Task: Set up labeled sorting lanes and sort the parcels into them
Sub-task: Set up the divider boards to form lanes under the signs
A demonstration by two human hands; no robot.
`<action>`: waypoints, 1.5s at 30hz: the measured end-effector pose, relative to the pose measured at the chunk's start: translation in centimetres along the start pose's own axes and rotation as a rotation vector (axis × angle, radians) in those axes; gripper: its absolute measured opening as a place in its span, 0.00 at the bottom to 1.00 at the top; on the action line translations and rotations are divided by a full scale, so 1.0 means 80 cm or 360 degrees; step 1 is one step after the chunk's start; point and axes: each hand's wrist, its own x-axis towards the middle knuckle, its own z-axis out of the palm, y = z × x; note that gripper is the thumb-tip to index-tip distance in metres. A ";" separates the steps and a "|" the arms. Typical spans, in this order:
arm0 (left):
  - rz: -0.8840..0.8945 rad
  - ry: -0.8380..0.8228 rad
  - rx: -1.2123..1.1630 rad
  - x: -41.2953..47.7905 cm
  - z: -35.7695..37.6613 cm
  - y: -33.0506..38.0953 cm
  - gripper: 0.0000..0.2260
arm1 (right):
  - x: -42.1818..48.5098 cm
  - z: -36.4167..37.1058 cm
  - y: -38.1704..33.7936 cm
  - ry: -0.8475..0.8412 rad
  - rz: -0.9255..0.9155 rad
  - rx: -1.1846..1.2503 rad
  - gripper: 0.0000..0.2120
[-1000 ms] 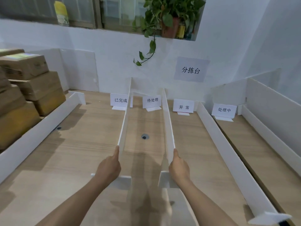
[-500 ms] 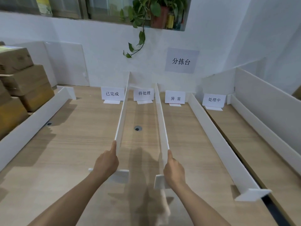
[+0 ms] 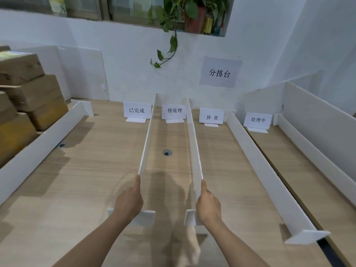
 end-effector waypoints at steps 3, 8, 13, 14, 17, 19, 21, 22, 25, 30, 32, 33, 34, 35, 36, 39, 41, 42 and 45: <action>0.0000 -0.0015 -0.0016 0.001 0.006 -0.003 0.31 | 0.001 0.003 -0.001 -0.0006 -0.0006 -0.0026 0.31; 0.0005 -0.0014 0.0003 -0.002 0.014 -0.010 0.30 | -0.003 0.008 0.001 -0.0015 0.0011 -0.0043 0.32; -0.0009 -0.0016 0.0023 -0.010 0.021 -0.015 0.31 | -0.012 0.018 0.005 -0.0029 0.0024 -0.0039 0.32; -0.0013 -0.0021 0.0019 -0.012 0.022 -0.016 0.31 | -0.014 0.020 0.006 -0.0038 0.0022 -0.0042 0.32; -0.0036 -0.0027 0.0009 -0.019 0.030 -0.021 0.31 | -0.022 0.028 0.008 -0.0052 0.0016 -0.0054 0.33; -0.0053 -0.0015 0.0007 -0.024 0.035 -0.024 0.31 | -0.028 0.033 0.007 -0.0062 0.0014 -0.0060 0.33; -0.0064 -0.0007 0.0010 -0.029 0.038 -0.028 0.31 | -0.033 0.038 0.006 -0.0074 0.0011 -0.0061 0.33; -0.0069 -0.0007 0.0010 -0.031 0.039 -0.030 0.31 | -0.035 0.040 0.005 -0.0083 0.0010 -0.0063 0.33; -0.0077 -0.0013 0.0017 -0.033 0.040 -0.037 0.31 | -0.039 0.044 0.002 -0.0105 0.0009 -0.0076 0.33; -0.0093 -0.0004 0.0047 -0.032 0.042 -0.050 0.32 | -0.043 0.048 0.002 -0.0117 0.0022 -0.0071 0.34; -0.0110 -0.0003 0.0042 -0.031 0.045 -0.056 0.32 | -0.045 0.050 0.004 -0.0113 0.0022 -0.0064 0.35; -0.0118 -0.0005 0.0039 -0.031 0.046 -0.059 0.33 | -0.046 0.051 0.004 -0.0113 0.0021 -0.0060 0.35; -0.0126 -0.0002 0.0037 -0.031 0.047 -0.061 0.33 | -0.047 0.052 0.005 -0.0116 0.0022 -0.0055 0.35; -0.0129 0.0004 0.0040 -0.030 0.047 -0.062 0.33 | -0.047 0.052 0.004 -0.0119 0.0024 -0.0050 0.36; -0.0131 0.0012 0.0047 -0.029 0.048 -0.064 0.33 | -0.047 0.052 0.004 -0.0120 0.0027 -0.0049 0.36; -0.0144 0.0026 0.0057 -0.027 0.049 -0.069 0.33 | -0.047 0.054 0.003 -0.0120 0.0041 -0.0052 0.35; -0.0150 0.0033 0.0053 -0.026 0.050 -0.073 0.33 | -0.046 0.056 0.002 -0.0121 0.0052 -0.0046 0.34; -0.0150 0.0038 0.0049 -0.026 0.050 -0.075 0.33 | -0.046 0.056 0.002 -0.0122 0.0054 -0.0043 0.34; -0.0163 0.0051 0.0040 -0.027 0.052 -0.079 0.33 | -0.045 0.056 0.001 -0.0122 0.0054 -0.0036 0.34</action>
